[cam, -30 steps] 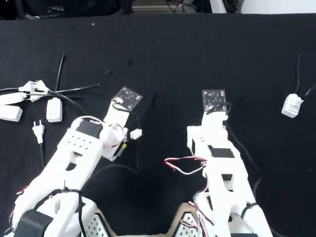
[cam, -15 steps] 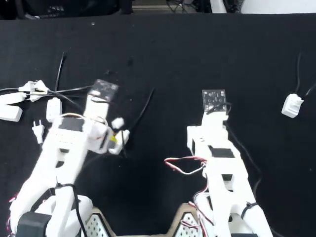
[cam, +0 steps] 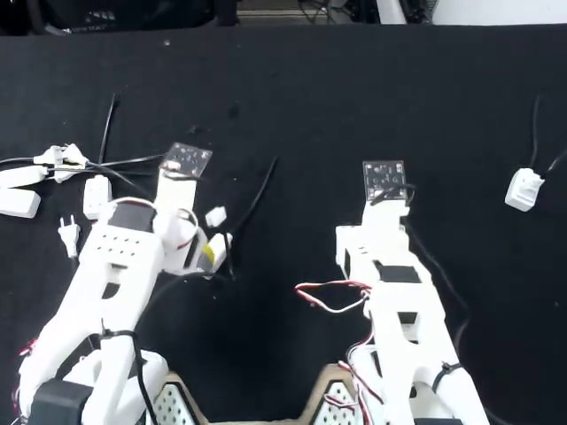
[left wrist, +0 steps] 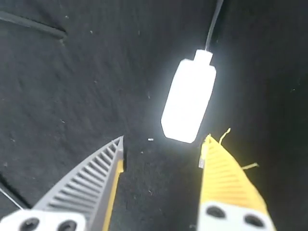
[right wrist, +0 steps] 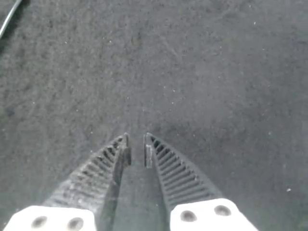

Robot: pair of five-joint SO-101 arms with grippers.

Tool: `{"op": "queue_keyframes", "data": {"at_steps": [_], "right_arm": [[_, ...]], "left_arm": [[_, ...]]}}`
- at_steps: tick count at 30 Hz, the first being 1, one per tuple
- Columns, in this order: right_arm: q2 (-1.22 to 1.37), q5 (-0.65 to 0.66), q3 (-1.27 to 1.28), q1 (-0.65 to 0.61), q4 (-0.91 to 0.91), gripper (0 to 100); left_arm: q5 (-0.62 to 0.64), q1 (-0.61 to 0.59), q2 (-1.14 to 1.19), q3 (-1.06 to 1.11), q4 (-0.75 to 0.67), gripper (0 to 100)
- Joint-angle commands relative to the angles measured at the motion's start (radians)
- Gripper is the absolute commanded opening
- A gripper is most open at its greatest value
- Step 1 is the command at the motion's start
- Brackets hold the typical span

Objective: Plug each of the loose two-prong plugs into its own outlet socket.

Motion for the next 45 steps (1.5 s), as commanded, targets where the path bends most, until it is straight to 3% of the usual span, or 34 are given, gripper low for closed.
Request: {"op": "queue_keyframes", "data": {"at_steps": [1, 9, 16, 20, 24, 29, 37, 41, 45], "right_arm": [[-0.033, -0.009, -0.062, 0.020, -0.026, 5.2], [-0.038, -0.014, -0.065, 0.018, -0.026, 5.2], [-0.038, -0.014, -0.065, 0.018, -0.026, 5.2], [-0.038, -0.009, -0.062, -0.026, -0.026, 5.2], [-0.036, -0.008, -0.061, -0.043, -0.026, 5.2], [-0.036, -0.008, -0.061, -0.043, -0.026, 5.2], [-0.036, -0.009, -0.062, -0.026, -0.026, 5.2], [-0.038, -0.014, -0.067, 0.034, -0.028, 5.2], [-0.038, -0.014, -0.079, 0.058, -0.028, 5.2]], "left_arm": [[0.055, 0.010, -0.025, -0.133, 0.058, 25], [0.055, -0.004, -0.025, -0.183, 0.094, 25], [0.054, -0.133, -0.025, -0.282, 0.100, 25], [-0.068, -0.180, -0.012, -0.231, 0.077, 25], [-0.153, -0.183, -0.017, -0.065, -0.035, 25], [-0.153, -0.127, -0.025, 0.087, -0.175, 25], [-0.072, 0.147, -0.026, 0.101, -0.172, 25], [-0.078, 0.147, -0.026, 0.044, -0.126, 25], [-0.078, 0.054, -0.014, 0.025, -0.124, 25]]}}
